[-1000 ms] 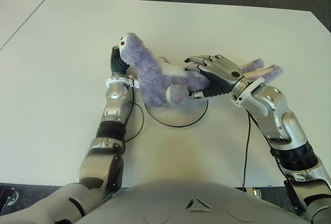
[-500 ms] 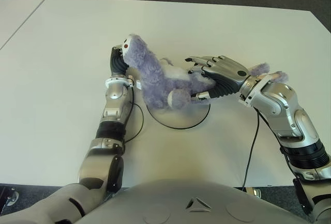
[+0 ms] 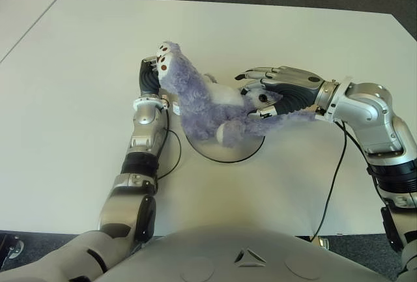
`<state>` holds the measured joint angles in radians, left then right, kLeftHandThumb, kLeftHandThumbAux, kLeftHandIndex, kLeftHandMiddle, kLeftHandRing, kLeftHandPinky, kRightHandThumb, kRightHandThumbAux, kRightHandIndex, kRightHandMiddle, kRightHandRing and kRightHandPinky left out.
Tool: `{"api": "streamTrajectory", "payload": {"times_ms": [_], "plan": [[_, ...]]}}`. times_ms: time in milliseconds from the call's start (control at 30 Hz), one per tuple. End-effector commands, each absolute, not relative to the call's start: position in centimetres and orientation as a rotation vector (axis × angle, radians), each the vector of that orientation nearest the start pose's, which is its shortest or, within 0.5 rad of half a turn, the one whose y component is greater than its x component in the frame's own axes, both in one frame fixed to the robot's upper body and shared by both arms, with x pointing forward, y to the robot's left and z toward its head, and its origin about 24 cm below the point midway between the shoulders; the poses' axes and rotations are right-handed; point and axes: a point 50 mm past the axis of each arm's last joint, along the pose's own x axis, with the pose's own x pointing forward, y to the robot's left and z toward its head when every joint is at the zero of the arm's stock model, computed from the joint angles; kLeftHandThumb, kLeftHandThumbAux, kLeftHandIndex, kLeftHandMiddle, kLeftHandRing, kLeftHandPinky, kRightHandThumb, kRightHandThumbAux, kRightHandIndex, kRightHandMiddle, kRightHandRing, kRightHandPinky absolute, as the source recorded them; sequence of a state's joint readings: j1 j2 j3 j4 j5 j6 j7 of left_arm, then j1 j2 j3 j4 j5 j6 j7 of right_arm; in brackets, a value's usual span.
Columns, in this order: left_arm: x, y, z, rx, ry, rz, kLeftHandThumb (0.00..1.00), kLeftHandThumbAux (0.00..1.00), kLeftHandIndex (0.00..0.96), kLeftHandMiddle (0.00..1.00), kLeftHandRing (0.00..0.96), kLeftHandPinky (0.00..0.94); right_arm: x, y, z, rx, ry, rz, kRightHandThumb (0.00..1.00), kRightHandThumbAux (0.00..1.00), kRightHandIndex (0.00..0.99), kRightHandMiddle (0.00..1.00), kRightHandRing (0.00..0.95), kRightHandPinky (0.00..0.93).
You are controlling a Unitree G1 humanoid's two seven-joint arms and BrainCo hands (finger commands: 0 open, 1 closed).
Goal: Put the doll into the plate.
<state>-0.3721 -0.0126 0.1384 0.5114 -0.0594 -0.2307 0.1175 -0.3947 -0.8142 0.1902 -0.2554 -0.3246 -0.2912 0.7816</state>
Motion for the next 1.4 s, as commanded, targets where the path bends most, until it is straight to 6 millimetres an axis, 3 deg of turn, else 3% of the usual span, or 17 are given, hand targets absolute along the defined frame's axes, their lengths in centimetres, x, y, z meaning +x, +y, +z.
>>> {"api": "streamTrajectory", "payload": {"times_ms": [33, 633, 867, 1100, 1400], "plan": [[30.3, 15.4, 1.4, -0.126, 0.048, 0.17, 0.486, 0.739, 0.738, 0.821, 0.83, 0.806, 26.7, -16.2, 18.0, -1.423, -0.339, 1.034, 0.298, 0.165, 0.0, 0.0, 0.0, 0.012], [30.3, 15.1, 1.3, -0.129, 0.05, 0.16, 0.462, 0.745, 0.756, 0.83, 0.839, 0.801, 28.3, -17.4, 18.2, -1.359, -0.266, 1.159, 0.344, 0.105, 0.0, 0.0, 0.0, 0.005], [30.3, 15.1, 1.3, -0.132, 0.05, 0.156, 0.453, 0.746, 0.756, 0.832, 0.841, 0.811, 29.0, -18.0, 19.8, -1.295, -0.258, 1.108, 0.397, 0.113, 0.0, 0.0, 0.0, 0.0], [30.2, 15.0, 1.3, -0.137, 0.049, 0.159, 0.46, 0.746, 0.749, 0.83, 0.841, 0.811, 29.0, -18.4, 19.9, -1.098, -0.22, 1.072, 0.477, 0.125, 0.0, 0.0, 0.0, 0.0], [30.2, 15.0, 1.2, -0.14, 0.05, 0.159, 0.469, 0.743, 0.737, 0.823, 0.833, 0.794, 29.3, -20.8, 18.9, -0.779, -0.189, 0.794, 0.576, 0.276, 0.0, 0.0, 0.0, 0.113]]}}
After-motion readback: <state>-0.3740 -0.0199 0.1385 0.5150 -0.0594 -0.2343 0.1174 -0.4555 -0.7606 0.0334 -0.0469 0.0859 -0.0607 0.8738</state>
